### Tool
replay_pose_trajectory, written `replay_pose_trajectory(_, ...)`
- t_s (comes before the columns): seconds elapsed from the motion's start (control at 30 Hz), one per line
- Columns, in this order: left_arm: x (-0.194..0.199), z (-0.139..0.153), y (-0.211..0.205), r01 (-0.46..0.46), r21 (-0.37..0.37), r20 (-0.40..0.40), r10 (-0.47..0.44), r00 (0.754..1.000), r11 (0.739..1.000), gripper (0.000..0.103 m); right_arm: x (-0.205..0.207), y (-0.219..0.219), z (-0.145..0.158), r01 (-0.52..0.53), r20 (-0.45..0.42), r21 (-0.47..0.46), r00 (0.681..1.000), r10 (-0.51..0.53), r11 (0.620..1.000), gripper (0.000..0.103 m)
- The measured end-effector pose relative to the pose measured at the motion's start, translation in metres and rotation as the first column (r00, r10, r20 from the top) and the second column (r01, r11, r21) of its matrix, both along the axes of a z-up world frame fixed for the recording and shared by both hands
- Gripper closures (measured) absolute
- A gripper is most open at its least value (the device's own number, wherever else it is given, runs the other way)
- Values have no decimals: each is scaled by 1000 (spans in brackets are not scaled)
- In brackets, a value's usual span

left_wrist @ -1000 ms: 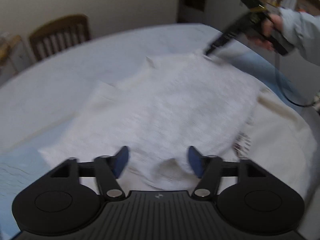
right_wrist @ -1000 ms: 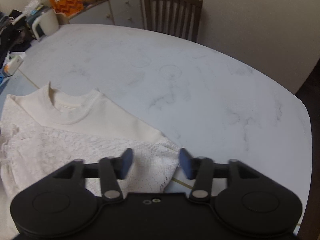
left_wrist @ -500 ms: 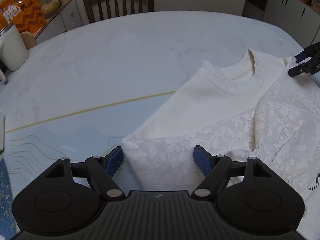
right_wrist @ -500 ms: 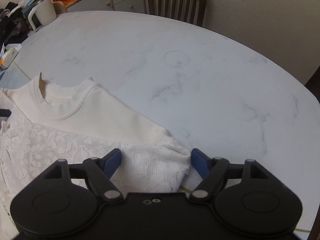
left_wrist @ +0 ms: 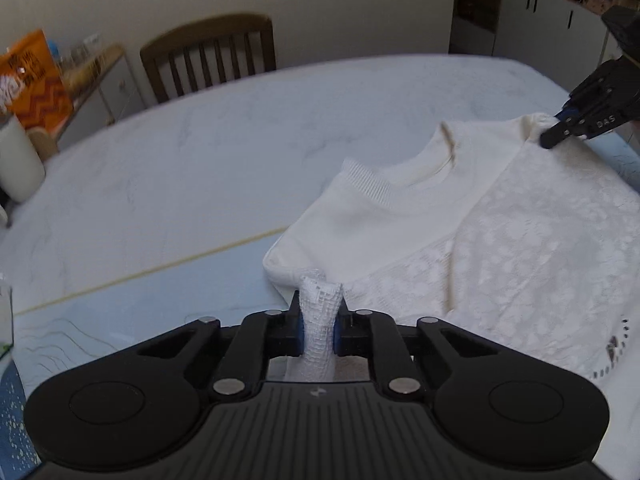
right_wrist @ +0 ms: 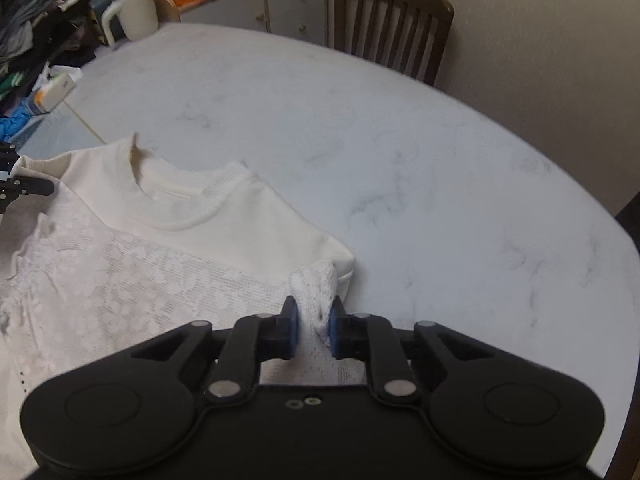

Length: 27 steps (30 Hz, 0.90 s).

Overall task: Fold clothes
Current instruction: 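Grasp the sweatshirt hem with both grippers and fold it up toward the collar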

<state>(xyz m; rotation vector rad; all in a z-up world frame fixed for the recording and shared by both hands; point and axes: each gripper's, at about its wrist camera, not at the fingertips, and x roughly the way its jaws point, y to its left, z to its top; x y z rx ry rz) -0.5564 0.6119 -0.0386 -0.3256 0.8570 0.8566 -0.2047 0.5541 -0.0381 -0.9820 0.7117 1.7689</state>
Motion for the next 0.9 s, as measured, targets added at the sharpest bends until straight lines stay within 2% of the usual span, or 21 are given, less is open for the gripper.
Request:
replay_pose_trajectory(0.3,-26,38,-66,88,70,98,-95,991,994,96,19,-65,57,-32,-122,159,991,52,987,0)
replay_pose_trajectory(0.47,-48,40,-103,95,39,141,-99,985,995,96,33,-113,80,-50,-195,208,977,92,977,0)
replay_pose_trajectory(0.63,-60,24,-130,116,-26,131,-112,985,993,96,49,-156,74,-46,-241,151,967,82,987,0)
replay_pose_trajectory(0.9,-63,-10,-169,171,-140,88,-160,983,975,96,51,-210,27,-41,-236,-20,971,36,999,0)
